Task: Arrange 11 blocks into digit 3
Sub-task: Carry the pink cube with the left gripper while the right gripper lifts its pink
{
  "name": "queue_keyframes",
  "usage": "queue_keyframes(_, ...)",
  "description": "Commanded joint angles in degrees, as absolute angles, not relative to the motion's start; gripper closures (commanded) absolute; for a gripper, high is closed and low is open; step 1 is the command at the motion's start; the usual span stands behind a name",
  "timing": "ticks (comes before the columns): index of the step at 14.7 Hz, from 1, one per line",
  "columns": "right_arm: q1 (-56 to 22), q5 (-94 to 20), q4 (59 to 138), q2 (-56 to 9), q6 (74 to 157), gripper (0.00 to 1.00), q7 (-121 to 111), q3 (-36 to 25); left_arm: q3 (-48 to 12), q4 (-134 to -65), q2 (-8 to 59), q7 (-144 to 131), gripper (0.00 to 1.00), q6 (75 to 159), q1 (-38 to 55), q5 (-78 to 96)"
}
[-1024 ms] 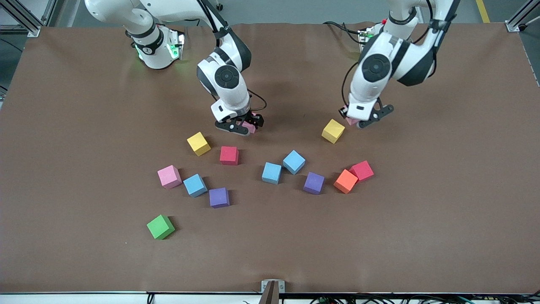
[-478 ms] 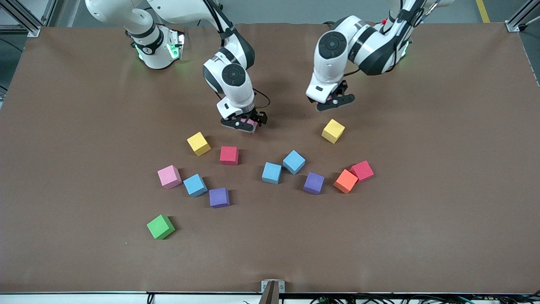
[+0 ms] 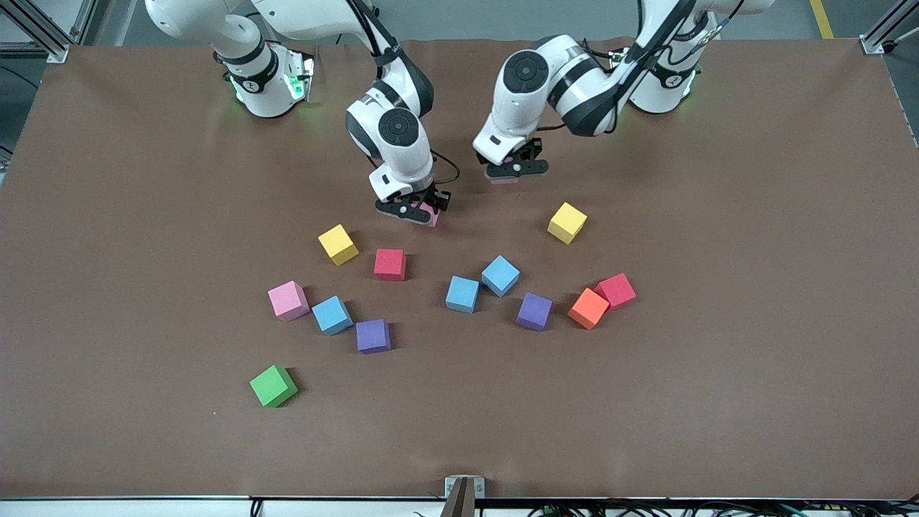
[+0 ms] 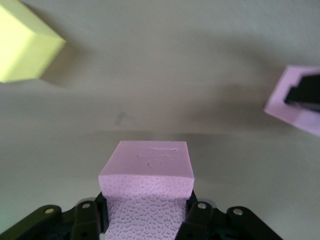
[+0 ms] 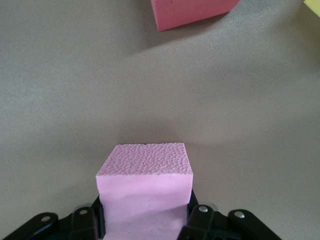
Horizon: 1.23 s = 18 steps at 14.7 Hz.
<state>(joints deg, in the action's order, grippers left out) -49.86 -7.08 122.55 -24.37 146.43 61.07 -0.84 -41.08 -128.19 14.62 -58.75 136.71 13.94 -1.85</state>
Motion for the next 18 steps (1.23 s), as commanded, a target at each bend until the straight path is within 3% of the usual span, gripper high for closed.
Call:
queue_keyframes(1, -49.9, -7.4, 123.9, -22.9, 146.3, 1.00, 65.9, -1.6, -41.1, -124.0, 19.8, -61.2, 0.80, 137.5, 15.4, -6.4)
queue_keyframes(10, -36.8, -7.4, 123.9, -9.9, 128.3, 1.00, 67.0, -3.4, -41.0, -115.7, 32.2, -76.0, 0.80, 137.6, 19.8, -22.5)
queue_keyframes(13, -30.1, -7.4, 127.7, -2.4, 125.7, 1.00, 66.9, -3.3, -40.6, -112.5, 35.3, -76.3, 0.80, 137.5, 21.9, -23.8)
queue_keyframes(18, -23.6, -7.4, 130.2, 1.6, 121.5, 1.00, 66.1, -3.3, -32.4, -110.0, 36.6, -76.7, 0.80, 137.5, 31.3, -24.1)
